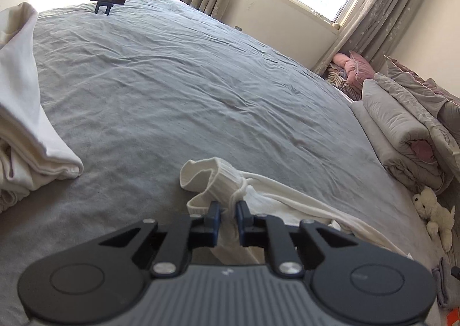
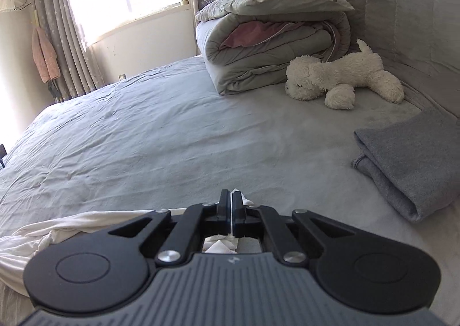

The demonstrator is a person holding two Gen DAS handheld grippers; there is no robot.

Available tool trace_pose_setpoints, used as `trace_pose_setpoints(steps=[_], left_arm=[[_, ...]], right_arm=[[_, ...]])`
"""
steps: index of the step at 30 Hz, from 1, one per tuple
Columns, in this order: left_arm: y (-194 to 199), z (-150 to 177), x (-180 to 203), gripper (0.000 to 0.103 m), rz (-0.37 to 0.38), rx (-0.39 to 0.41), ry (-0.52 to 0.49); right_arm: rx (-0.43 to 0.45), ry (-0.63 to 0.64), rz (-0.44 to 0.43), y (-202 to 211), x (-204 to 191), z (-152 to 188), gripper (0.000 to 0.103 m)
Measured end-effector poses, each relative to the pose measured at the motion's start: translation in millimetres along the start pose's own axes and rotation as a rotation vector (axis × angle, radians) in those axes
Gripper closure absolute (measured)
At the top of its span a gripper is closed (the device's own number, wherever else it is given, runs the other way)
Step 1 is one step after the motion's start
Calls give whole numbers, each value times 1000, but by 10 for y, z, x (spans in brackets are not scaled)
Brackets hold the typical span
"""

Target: Fold clothes

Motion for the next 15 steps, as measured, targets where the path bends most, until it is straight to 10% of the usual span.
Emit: trace_pose_setpoints(steps=[9, 12, 15], left_arm=[[44, 52, -77, 96, -48, -16, 0], [-9, 122, -86, 95, -63, -56, 1], [-38, 178, -99, 79, -74, -81, 9]], right_arm=[[-123, 206, 44, -210, -271, 299, 86], [-124, 237, 63, -214, -297, 336, 56], [-117, 262, 82, -217, -313, 351, 55]])
Point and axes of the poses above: each gripper's, at about its wrist camera, not at the fingertips, and y roughly against the way its jaws point, x to its right, z to its underside, the point moved 3 cm from there along -y, roughly the way its jaws point, and after that the axes turned 11 degrees about z, right-handed, at the moved point
